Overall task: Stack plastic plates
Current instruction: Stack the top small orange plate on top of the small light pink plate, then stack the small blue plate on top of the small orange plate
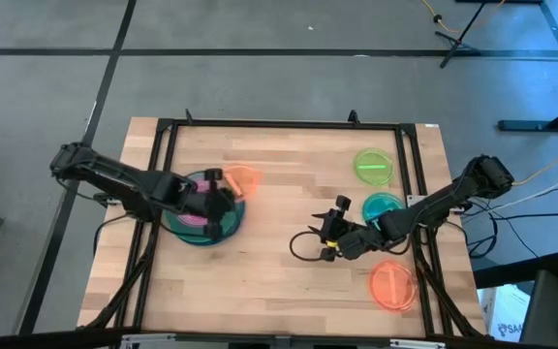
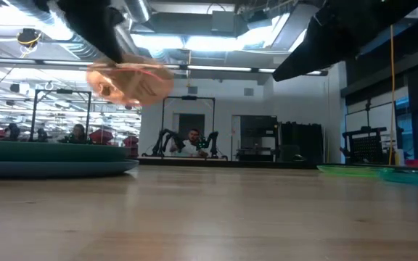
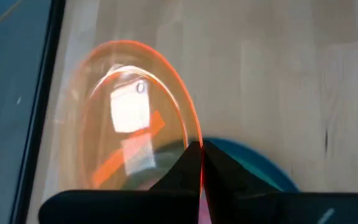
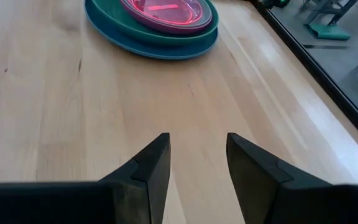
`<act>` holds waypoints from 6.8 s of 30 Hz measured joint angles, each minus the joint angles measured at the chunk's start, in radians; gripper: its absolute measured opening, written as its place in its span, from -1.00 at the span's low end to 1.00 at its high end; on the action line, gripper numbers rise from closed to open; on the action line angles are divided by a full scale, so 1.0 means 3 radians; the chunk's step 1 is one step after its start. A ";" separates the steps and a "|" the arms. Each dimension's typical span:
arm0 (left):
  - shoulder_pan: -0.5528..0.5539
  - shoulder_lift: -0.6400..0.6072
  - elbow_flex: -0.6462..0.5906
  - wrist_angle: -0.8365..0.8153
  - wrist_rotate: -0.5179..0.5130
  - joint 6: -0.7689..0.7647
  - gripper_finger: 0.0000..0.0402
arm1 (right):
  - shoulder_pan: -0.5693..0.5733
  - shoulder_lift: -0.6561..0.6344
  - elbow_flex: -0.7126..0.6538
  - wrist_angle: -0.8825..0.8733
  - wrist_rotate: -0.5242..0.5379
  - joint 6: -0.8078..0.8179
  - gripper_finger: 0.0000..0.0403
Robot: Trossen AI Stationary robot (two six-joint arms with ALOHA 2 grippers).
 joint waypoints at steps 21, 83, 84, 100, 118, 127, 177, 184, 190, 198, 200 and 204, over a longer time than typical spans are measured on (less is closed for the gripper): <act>-0.0796 -0.0167 -0.0581 -0.0862 0.0066 -0.1947 -0.99 | 0.0000 0.0000 0.0000 0.0006 -0.0020 0.0020 -0.26; -0.0719 0.0230 -0.2050 0.4564 0.0025 0.0328 -0.39 | 0.0201 0.0004 0.0005 -0.2093 -0.1270 0.2389 -0.26; -0.0708 0.0230 -0.2050 0.4565 -0.0001 0.0326 -0.39 | 0.0244 0.0005 0.0005 -0.2233 -0.1271 0.2612 -0.26; -0.0632 0.0229 -0.2049 0.4556 -0.0058 0.0241 -0.39 | 0.0426 0.0039 -0.0519 -0.2833 -0.1216 0.3833 -0.26; -0.0568 0.0229 -0.2049 0.4555 -0.0118 0.0228 -0.39 | 0.0419 0.0032 -0.0853 -0.2223 -0.0994 0.3543 -0.96; -0.0567 0.0229 -0.2049 0.4555 -0.0116 0.0229 -0.39 | 0.0411 0.0042 -0.0679 -0.1916 -0.0712 0.2902 -0.96; -0.0415 0.0516 -0.1933 0.4551 0.0480 0.0277 -0.39 | 0.0258 0.0887 -0.0665 0.1858 -0.1019 -0.0137 -0.30; -0.0385 0.1284 -0.1303 0.4425 0.0765 0.0930 -0.39 | 0.0261 0.0547 -0.0664 0.1668 -0.1031 -0.0199 -0.27; -0.0305 0.1877 -0.0611 0.3824 0.0764 0.1472 -0.39 | 0.0262 0.0520 -0.0664 0.1579 -0.1031 -0.0163 -0.27; -0.0153 0.2381 -0.0036 0.3254 0.0848 0.1725 -0.39 | 0.0261 0.0520 -0.0664 0.1493 -0.1033 -0.0077 -0.27; -0.0106 0.2460 -0.0013 0.3257 0.0850 0.1724 -0.39 | 0.0262 0.0520 -0.0664 0.1494 -0.1033 -0.0077 -0.27; -0.0057 0.2512 0.0001 0.3276 0.0852 0.1724 -0.40 | 0.0261 0.0520 -0.0664 0.1491 -0.1031 -0.0077 -0.27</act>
